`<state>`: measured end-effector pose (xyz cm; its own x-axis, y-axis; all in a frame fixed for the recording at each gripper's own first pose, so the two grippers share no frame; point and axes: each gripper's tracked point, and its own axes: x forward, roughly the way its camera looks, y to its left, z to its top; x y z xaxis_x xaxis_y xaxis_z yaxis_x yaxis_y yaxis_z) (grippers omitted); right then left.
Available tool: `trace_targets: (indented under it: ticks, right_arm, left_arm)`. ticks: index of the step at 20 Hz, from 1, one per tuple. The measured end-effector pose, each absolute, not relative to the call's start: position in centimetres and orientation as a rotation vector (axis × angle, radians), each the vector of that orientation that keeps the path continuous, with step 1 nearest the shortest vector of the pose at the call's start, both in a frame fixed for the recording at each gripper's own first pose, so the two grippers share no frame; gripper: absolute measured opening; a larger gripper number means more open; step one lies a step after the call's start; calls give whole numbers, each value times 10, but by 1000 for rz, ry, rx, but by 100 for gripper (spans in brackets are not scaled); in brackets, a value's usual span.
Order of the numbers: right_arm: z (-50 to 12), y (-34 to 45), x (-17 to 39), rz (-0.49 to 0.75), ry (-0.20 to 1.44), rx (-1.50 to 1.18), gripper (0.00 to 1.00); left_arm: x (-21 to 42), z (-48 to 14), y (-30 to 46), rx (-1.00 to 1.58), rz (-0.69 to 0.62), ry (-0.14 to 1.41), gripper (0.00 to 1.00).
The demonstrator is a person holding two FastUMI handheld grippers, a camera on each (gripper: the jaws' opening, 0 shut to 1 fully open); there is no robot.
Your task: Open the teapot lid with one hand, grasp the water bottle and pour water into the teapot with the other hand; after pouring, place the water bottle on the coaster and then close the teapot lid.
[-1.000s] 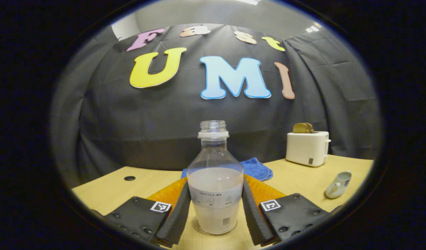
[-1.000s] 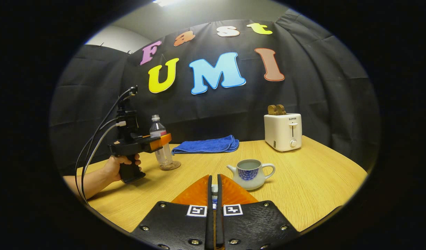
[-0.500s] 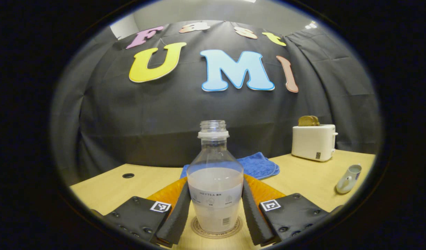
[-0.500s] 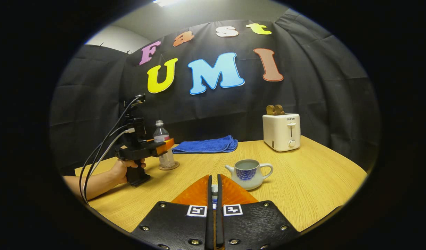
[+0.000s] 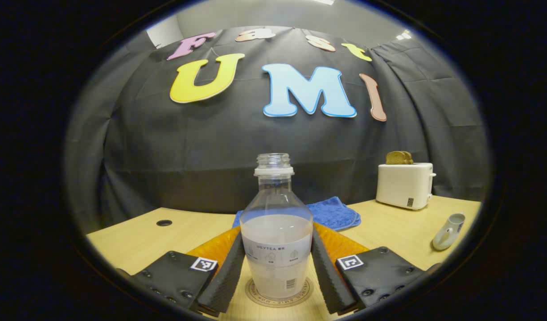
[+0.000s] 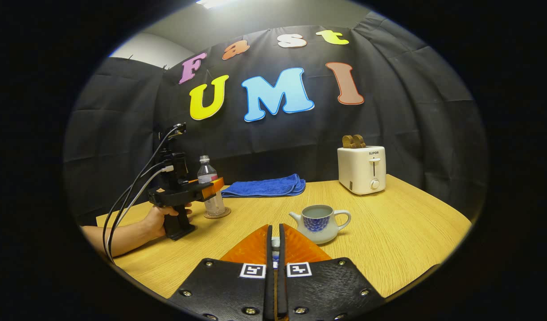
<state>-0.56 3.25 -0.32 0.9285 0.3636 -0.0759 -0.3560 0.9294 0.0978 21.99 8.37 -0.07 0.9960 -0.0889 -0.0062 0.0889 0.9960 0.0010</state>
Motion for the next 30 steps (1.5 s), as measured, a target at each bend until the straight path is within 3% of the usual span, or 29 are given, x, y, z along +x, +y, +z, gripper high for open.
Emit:
trace_targets:
  ticks: [4,21,30]
  right_arm:
    - [-4,33,-6,369,95,80,3]
    - [2,28,-8,347,78,65,3]
    - [20,8,21,268,35,117,3]
  left_arm:
    - [218,5,86,17,-64,-10,99]
    - [186,65,79,55,-59,-159,99]
    - [102,95,71,20,-81,-154,99]
